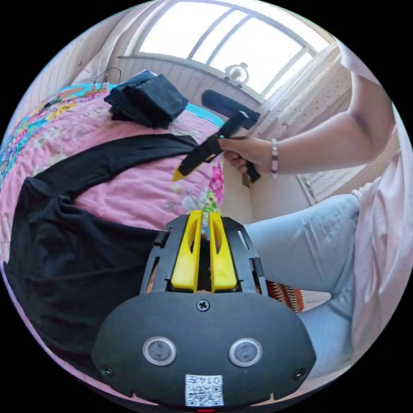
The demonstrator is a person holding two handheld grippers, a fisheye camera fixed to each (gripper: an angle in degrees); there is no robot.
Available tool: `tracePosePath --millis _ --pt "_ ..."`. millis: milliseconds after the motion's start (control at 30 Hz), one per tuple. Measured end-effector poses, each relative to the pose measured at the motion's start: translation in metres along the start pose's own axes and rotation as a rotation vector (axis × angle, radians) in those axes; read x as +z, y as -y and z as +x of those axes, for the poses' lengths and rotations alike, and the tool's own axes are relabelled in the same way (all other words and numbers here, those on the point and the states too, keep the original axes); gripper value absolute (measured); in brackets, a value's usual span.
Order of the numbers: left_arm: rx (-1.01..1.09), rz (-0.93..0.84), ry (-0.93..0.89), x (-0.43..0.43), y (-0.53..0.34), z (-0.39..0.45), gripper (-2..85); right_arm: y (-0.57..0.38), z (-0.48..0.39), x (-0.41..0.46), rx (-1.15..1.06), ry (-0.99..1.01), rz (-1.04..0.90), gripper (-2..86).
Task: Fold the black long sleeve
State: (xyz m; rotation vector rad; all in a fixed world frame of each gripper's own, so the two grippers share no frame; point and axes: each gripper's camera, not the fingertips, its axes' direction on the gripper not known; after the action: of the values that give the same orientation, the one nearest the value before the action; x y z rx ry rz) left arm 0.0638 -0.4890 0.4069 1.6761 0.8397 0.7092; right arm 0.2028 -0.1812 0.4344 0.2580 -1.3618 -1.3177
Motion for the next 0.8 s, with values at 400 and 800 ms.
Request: tracePosePath --millis 400,800 --pt "0.050 -0.011 0.379 0.108 0.075 -0.223 5.8 0.021 0.058 -0.129 0.335 -0.437 0.413 10.2" --pt "0.052 -0.106 0.368 0.136 0.003 -0.272 -0.9 -0.037 -0.007 -0.153 -0.003 -0.051 0.233 5.3"
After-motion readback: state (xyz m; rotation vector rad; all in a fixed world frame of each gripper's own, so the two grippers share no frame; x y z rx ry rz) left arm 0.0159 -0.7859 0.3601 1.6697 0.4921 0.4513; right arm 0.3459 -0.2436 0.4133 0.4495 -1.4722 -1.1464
